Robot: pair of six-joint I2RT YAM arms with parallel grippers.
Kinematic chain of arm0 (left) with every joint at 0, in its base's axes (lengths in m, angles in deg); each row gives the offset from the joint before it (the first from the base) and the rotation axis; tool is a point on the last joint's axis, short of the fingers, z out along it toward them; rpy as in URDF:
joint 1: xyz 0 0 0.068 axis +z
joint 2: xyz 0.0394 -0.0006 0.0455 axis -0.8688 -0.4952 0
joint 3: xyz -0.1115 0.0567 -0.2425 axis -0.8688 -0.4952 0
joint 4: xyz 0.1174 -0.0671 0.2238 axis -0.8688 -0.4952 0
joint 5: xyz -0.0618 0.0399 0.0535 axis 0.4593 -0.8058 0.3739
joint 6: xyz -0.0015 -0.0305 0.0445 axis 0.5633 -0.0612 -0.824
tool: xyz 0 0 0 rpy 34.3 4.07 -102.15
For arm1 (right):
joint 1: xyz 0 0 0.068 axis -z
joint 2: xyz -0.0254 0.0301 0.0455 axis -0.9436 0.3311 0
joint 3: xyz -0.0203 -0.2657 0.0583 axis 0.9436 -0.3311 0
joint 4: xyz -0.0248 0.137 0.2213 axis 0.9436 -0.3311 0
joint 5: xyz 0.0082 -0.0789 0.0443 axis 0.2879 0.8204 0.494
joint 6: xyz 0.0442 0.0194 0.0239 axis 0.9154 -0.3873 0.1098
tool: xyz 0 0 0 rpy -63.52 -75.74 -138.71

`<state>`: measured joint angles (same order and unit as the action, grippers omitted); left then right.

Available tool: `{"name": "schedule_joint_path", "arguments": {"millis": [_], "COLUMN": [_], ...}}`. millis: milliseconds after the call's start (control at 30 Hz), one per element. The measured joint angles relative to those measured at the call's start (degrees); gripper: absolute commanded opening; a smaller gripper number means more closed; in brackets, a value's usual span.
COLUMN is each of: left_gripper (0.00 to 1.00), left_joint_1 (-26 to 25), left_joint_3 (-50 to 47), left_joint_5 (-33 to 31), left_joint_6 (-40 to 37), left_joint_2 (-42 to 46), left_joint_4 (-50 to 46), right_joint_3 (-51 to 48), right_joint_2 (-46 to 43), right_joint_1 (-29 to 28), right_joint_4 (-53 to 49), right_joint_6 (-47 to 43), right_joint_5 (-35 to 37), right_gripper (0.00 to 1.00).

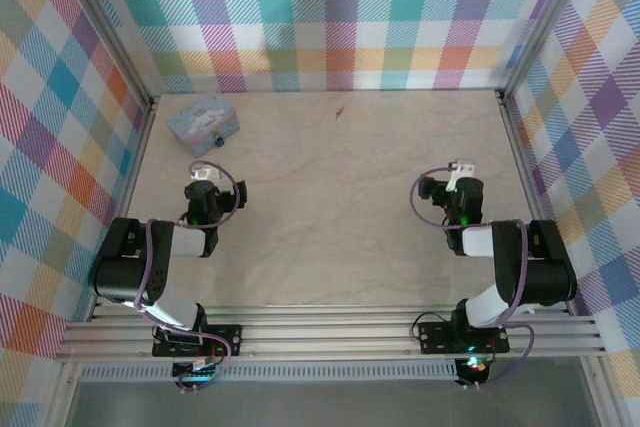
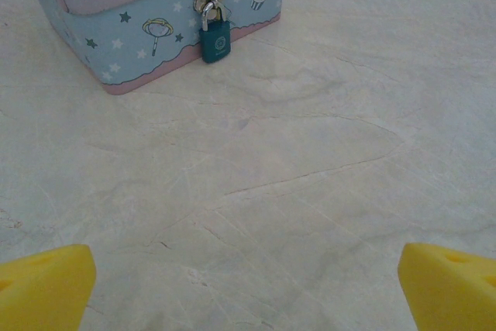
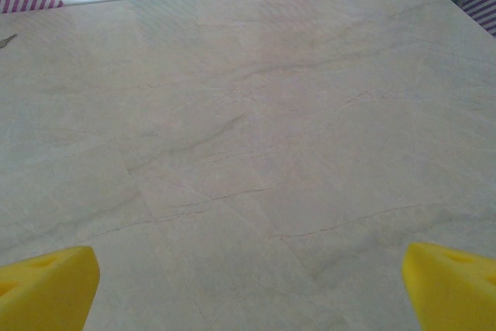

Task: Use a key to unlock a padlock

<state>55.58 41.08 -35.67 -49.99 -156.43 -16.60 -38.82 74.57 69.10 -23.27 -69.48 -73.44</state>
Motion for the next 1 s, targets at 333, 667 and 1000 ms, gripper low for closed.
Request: {"name": "schedule_joint_path", "arguments": {"millis": [333,667,1000], "left_gripper": [1.0,1.0,1.0], "left_joint_1": [0.0,0.0,0.0], "left_joint_3": [0.0,0.0,5.53], "left_joint_5": [0.0,0.0,-3.85], "left_joint_6": [0.0,0.0,1.7], "left_joint_2": [0.0,0.0,6.75], "left_joint_4": [0.0,0.0,-14.03], "right_joint_3": [0.0,0.13,3.34], "right_joint_2": [0.0,0.0,-7.52], "right_joint_1": [0.0,0.0,0.0], "right_joint_4": [0.02,-0.28,-12.63], "right_joint_6": [0.0,-0.57,-1.44], "right_joint_5": [0.0,-1.09,-4.83], "right_gripper": [1.0,1.0,1.0]}}
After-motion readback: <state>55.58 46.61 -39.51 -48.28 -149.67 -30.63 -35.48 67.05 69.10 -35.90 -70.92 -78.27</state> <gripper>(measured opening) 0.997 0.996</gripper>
